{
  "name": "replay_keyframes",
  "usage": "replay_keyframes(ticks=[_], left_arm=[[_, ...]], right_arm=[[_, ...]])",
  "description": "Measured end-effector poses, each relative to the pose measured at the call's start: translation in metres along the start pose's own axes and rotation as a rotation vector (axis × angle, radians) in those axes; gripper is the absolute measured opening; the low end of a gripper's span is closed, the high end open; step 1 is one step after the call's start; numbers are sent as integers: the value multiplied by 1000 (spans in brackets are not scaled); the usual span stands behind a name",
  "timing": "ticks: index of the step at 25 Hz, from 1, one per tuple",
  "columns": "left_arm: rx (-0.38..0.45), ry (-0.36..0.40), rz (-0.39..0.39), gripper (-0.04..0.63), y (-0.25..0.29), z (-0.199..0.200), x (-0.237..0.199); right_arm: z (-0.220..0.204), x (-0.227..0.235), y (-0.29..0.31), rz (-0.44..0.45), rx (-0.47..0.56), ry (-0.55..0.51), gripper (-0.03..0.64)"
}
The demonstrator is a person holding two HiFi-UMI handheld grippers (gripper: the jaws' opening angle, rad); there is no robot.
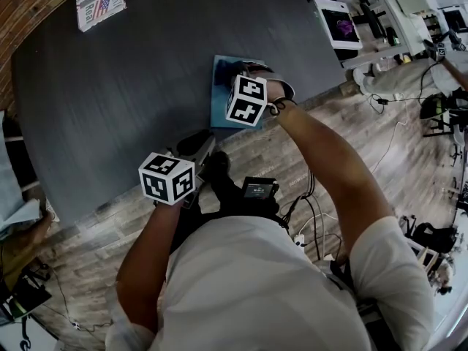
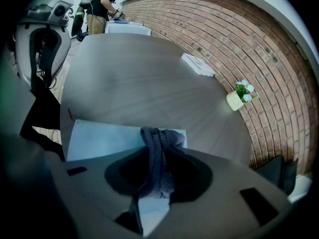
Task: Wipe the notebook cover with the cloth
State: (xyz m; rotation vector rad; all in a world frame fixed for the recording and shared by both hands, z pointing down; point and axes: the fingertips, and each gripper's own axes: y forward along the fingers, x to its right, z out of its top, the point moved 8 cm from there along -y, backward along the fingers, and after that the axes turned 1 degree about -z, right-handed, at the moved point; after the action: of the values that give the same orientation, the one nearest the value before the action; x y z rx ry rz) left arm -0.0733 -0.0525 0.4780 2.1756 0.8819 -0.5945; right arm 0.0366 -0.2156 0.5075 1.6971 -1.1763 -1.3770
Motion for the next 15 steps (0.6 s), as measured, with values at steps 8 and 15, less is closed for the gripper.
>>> replay_keyframes(ticks=[8, 15], left_arm=[[0, -1, -6, 54, -2, -2, 4], [-10, -2, -16, 55, -3, -8, 8]], right_arm=[[1, -9, -8, 3, 2, 7, 121], [-1, -23, -11, 6, -5, 1, 121]])
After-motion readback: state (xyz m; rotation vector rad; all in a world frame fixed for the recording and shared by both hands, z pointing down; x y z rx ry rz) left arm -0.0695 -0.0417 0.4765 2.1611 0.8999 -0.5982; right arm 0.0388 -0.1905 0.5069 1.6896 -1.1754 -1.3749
